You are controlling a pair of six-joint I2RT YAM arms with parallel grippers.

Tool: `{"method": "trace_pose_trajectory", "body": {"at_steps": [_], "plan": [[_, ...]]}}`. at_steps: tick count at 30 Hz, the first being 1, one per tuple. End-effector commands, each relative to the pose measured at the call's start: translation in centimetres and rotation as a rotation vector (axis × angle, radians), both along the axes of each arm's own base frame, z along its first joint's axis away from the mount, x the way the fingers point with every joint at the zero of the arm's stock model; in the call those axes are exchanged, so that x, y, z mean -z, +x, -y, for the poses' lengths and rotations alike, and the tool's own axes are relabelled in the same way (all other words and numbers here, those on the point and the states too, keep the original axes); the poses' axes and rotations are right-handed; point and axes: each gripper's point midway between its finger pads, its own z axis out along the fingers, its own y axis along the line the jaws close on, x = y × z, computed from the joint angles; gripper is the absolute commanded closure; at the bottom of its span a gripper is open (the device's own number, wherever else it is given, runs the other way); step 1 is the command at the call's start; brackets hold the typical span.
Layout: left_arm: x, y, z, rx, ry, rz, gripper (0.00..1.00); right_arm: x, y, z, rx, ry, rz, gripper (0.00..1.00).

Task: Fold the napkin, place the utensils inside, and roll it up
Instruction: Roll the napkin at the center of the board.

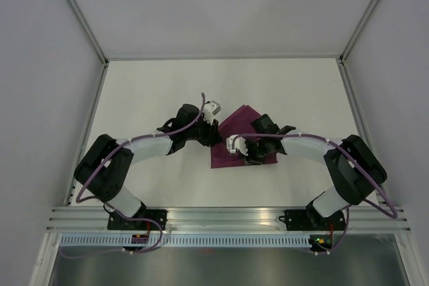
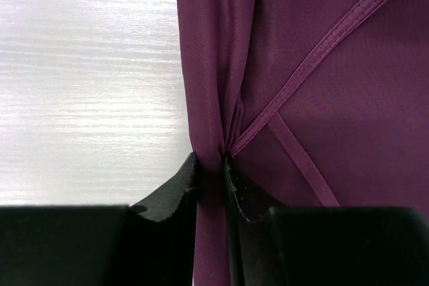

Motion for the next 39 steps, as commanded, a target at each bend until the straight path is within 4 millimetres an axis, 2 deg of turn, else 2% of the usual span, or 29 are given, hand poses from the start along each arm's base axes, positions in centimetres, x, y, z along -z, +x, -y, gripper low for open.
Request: {"method": "trace_pose_trajectory", "body": {"at_steps": [1, 2, 3, 4, 5, 6, 7, 8, 9, 10, 11, 12, 13, 14, 15, 17, 18, 19, 23, 24, 26, 27, 29, 30, 31, 33, 34, 37, 39], "plan": [[-4.6, 3.2, -2.2, -0.250, -0.095, 0.178, 0.64, 3.3, -5.4, 3.8, -0.023, -0.158, -0.278, 0.99], [-4.5, 2.8, -2.9, -0.266, -0.099, 0.194, 0.62, 3.4, -5.5, 4.0, -0.019, -0.157, -0.308, 1.00], [-6.0, 3.0, -3.3, -0.289, -0.123, 0.239, 0.62, 3.2, -5.0, 3.7, -0.029, -0.147, -0.308, 1.00], [-6.5, 3.0, -3.6, -0.290, -0.126, 0.266, 0.62, 3.1, -5.4, 4.0, -0.030, -0.160, -0.339, 1.00], [-6.3, 2.5, -3.9, -0.291, -0.122, 0.275, 0.62, 3.4, -5.5, 4.1, -0.026, -0.164, -0.375, 1.00], [-7.5, 2.3, -4.3, -0.301, -0.143, 0.314, 0.61, 3.1, -4.8, 3.7, -0.041, -0.156, -0.372, 1.00], [-8.6, 2.6, -4.6, -0.313, -0.160, 0.370, 0.61, 2.9, -5.3, 3.9, -0.045, -0.168, -0.414, 1.00], [-8.2, 2.0, -5.1, -0.320, -0.156, 0.383, 0.59, 3.4, -5.5, 4.2, -0.039, -0.176, -0.465, 1.00], [-9.0, 1.8, -5.4, -0.329, -0.173, 0.418, 0.59, 3.0, -4.6, 3.7, -0.040, -0.160, -0.474, 1.00], [-10.6, 1.6, -5.7, -0.335, -0.198, 0.475, 0.57, 2.8, -5.1, 4.0, -0.052, -0.174, -0.517, 1.00], [-10.8, 1.2, -6.0, -0.329, -0.197, 0.492, 0.57, 3.2, -5.1, 4.3, -0.044, -0.183, -0.560, 1.00], [-11.4, 0.9, -6.1, -0.322, -0.200, 0.513, 0.57, 3.0, -4.2, 3.9, -0.043, -0.172, -0.562, 1.00], [-12.4, 0.6, -6.3, -0.307, -0.199, 0.559, 0.56, 2.8, -4.4, 4.1, -0.045, -0.183, -0.596, 1.00], [-12.5, 0.0, -5.9, -0.281, -0.190, 0.565, 0.55, 3.3, -4.2, 4.4, -0.032, -0.191, -0.632, 0.99], [-12.8, -0.2, -5.8, -0.269, -0.182, 0.580, 0.53, 3.0, -3.1, 4.0, -0.033, -0.183, -0.626, 0.99], [-13.3, -1.2, -4.8, -0.218, -0.163, 0.613, 0.53, 3.2, -3.3, 4.2, -0.028, -0.194, -0.701, 0.99], [-13.4, -1.5, -4.5, -0.195, -0.145, 0.635, 0.53, 3.0, -2.4, 3.9, -0.023, -0.188, -0.699, 0.99], [-13.3, -1.8, -4.1, -0.162, -0.118, 0.669, 0.53, 2.9, -2.4, 3.9, -0.020, -0.196, -0.724, 0.99], [-11.8, -3.7, -0.7, -0.031, -0.004, 0.723, 0.53, 3.6, -1.7, 3.9, -0.003, -0.216, -0.786, 1.00], [-10.2, -3.6, -0.3, -0.004, 0.058, 0.722, 0.53, 3.5, -1.3, 3.7, 0.000, -0.217, -0.790, 1.00], [-9.6, -4.4, 1.6, 0.057, 0.089, 0.730, 0.53, 3.9, -1.1, 3.9, 0.016, -0.223, -0.810, 1.00], [-7.8, -4.5, 2.2, 0.088, 0.138, 0.712, 0.53, 3.9, -0.6, 3.7, 0.017, -0.222, -0.805, 1.00], [-7.2, -5.4, 4.0, 0.158, 0.158, 0.730, 0.53, 4.1, -0.5, 3.7, 0.027, -0.223, -0.820, 1.00], [-5.6, -5.7, 4.6, 0.207, 0.199, 0.727, 0.53, 4.2, -0.4, 3.8, 0.033, -0.223, -0.824, 1.00], [-5.5, -6.5, 5.7, 0.241, 0.199, 0.734, 0.52, 4.2, -0.3, 3.8, 0.038, -0.222, -0.824, 1.00], [-3.3, -7.4, 6.7, 0.309, 0.236, 0.720, 0.52, 4.3, -0.3, 3.9, 0.044, -0.221, -0.828, 0.99], [-3.1, -8.3, 7.7, 0.346, 0.232, 0.727, 0.52, 4.4, -0.2, 3.9, 0.045, -0.221, -0.828, 1.00], [-1.0, -9.4, 8.7, 0.414, 0.272, 0.712, 0.50, 4.5, -0.1, 4.0, 0.059, -0.215, -0.832, 1.00], [-0.3, -9.9, 9.1, 0.443, 0.273, 0.710, 0.49, 4.5, -0.1, 4.1, 0.060, -0.215, -0.832, 1.00]]}}
